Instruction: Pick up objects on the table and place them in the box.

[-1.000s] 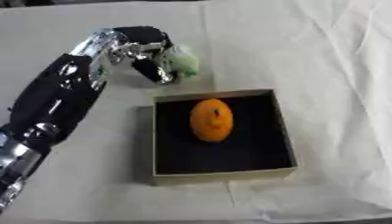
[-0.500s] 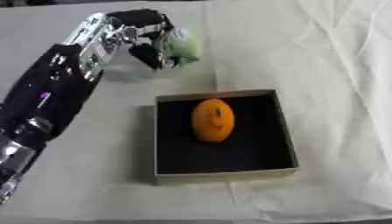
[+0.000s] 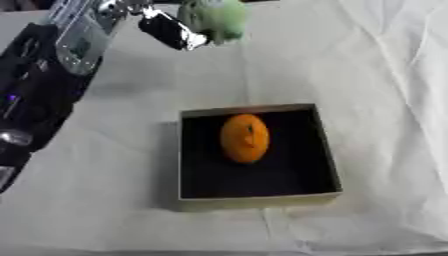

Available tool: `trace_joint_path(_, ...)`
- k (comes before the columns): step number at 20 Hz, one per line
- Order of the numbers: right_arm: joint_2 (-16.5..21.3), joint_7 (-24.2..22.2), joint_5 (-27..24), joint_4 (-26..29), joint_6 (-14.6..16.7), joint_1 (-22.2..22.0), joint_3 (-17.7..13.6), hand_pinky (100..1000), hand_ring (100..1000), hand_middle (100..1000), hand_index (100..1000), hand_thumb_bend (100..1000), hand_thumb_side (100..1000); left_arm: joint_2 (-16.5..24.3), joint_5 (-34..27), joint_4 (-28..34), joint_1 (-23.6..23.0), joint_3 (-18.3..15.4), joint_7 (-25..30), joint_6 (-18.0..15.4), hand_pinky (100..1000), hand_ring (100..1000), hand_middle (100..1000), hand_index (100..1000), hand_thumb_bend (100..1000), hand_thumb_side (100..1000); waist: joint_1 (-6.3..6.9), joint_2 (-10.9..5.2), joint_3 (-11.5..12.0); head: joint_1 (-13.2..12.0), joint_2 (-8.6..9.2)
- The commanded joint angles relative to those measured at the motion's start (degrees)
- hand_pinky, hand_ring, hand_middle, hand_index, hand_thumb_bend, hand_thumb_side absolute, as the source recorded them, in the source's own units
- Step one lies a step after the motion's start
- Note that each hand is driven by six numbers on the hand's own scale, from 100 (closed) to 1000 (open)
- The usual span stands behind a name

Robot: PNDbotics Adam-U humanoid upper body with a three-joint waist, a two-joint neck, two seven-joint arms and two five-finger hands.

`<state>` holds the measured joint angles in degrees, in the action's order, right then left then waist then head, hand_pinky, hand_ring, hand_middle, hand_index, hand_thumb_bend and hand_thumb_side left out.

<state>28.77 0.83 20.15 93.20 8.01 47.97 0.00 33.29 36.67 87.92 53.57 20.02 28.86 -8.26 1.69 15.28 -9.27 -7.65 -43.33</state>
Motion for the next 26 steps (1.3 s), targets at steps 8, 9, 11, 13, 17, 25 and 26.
trace_joint_path(8, 0.7, 0.2, 0.5, 0.4, 0.0, 1.0, -0.7, 850, 878, 766, 810, 100, 816, 1.1, -2.7, 13.1, -4.1, 7.1, 4.3, 3.7, 623, 530, 519, 667, 100, 397, -0.32, -1.66, 0.3, 0.1, -0.33)
trace_joint_path(9, 0.7, 0.2, 0.4, 0.5, 0.0, 0.9, -0.7, 850, 878, 766, 810, 100, 816, 0.9, -2.6, 13.2, -4.4, 7.6, 4.8, 3.7, 622, 530, 519, 667, 100, 397, -0.34, -1.66, 0.3, 0.1, -0.32)
trace_joint_path(11, 0.7, 0.3, 0.4, 0.5, 0.0, 0.9, -0.8, 851, 878, 766, 810, 100, 816, 0.5, -2.2, 13.1, -5.0, 8.5, 5.6, 3.5, 622, 532, 521, 667, 100, 397, -0.36, -1.65, 0.3, 0.0, -0.34)
trace_joint_path(13, 0.7, 0.3, 0.3, 0.5, 0.0, 0.8, -0.8, 850, 877, 765, 809, 100, 816, -0.1, -1.5, 12.5, -5.7, 9.4, 6.2, 3.2, 622, 534, 523, 668, 100, 403, -0.38, -1.65, 0.3, -0.1, -0.33)
trace_joint_path(17, 0.5, 0.3, 0.1, 0.6, -0.1, 0.7, -0.8, 851, 877, 765, 809, 100, 816, -1.9, 0.9, 10.1, -7.2, 10.7, 6.6, 2.1, 622, 537, 526, 668, 100, 409, -0.46, -1.64, 0.3, -0.1, -0.37)
trace_joint_path(25, 0.4, 0.2, 0.0, 0.7, -0.2, 0.4, -1.0, 851, 878, 764, 808, 100, 818, -5.4, 6.8, 3.5, -8.9, 13.3, 5.1, -2.3, 637, 553, 540, 689, 100, 428, -0.57, -1.62, 0.2, -0.3, -0.55)
trace_joint_path(26, 0.4, 0.2, 0.0, 0.7, -0.2, 0.4, -1.1, 851, 878, 764, 809, 100, 818, -5.7, 7.6, 3.1, -9.1, 13.5, 4.8, -2.8, 649, 560, 549, 700, 100, 438, -0.58, -1.62, 0.2, -0.3, -0.56)
